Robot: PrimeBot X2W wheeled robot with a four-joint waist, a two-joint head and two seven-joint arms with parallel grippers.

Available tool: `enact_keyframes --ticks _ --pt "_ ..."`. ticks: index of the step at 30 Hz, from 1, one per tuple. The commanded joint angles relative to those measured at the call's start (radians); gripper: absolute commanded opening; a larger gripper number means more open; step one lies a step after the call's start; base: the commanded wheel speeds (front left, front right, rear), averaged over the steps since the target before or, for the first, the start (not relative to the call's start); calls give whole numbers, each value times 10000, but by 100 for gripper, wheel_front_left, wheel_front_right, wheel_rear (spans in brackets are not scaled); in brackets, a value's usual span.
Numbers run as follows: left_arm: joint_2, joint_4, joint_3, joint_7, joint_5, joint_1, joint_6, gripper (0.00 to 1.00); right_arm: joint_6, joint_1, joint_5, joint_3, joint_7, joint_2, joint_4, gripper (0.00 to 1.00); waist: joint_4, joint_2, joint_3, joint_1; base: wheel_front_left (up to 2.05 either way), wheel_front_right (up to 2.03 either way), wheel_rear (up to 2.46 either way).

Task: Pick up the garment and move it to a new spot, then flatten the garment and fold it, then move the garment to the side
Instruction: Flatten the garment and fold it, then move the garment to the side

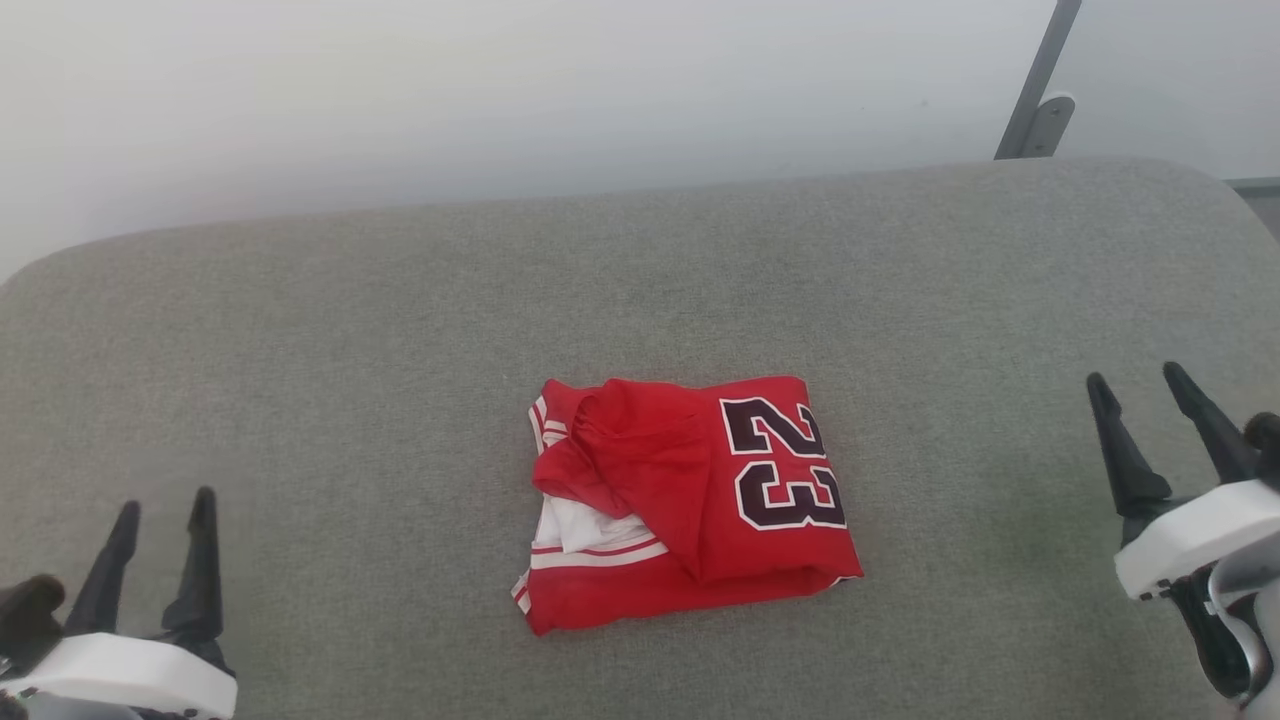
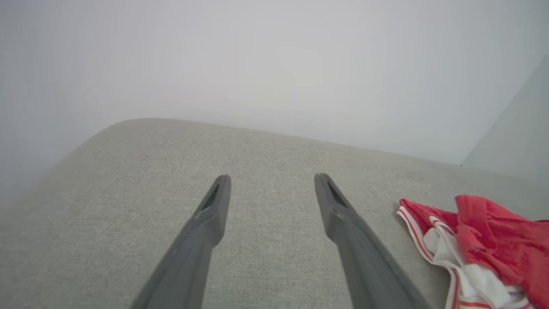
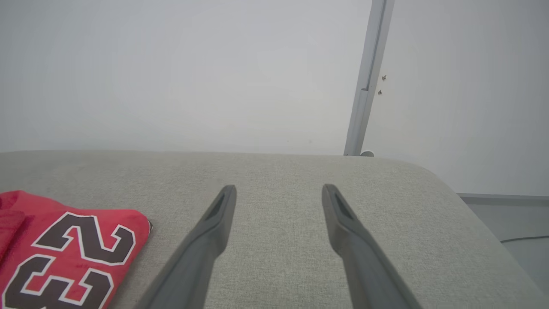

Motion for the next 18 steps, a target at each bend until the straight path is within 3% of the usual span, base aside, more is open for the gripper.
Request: enact_keyframes --ticks 1,18 --pt "-22 -17 148 -43 84 134 -63 100 -4 136 -97 -108 -68 55 -9 100 15 0 -9 0 0 0 0" --pt "-412 164 598 -44 593 120 -330 100 -4 532 -354 -638 -100 378 -310 100 204 0 -106 0 0 0 0"
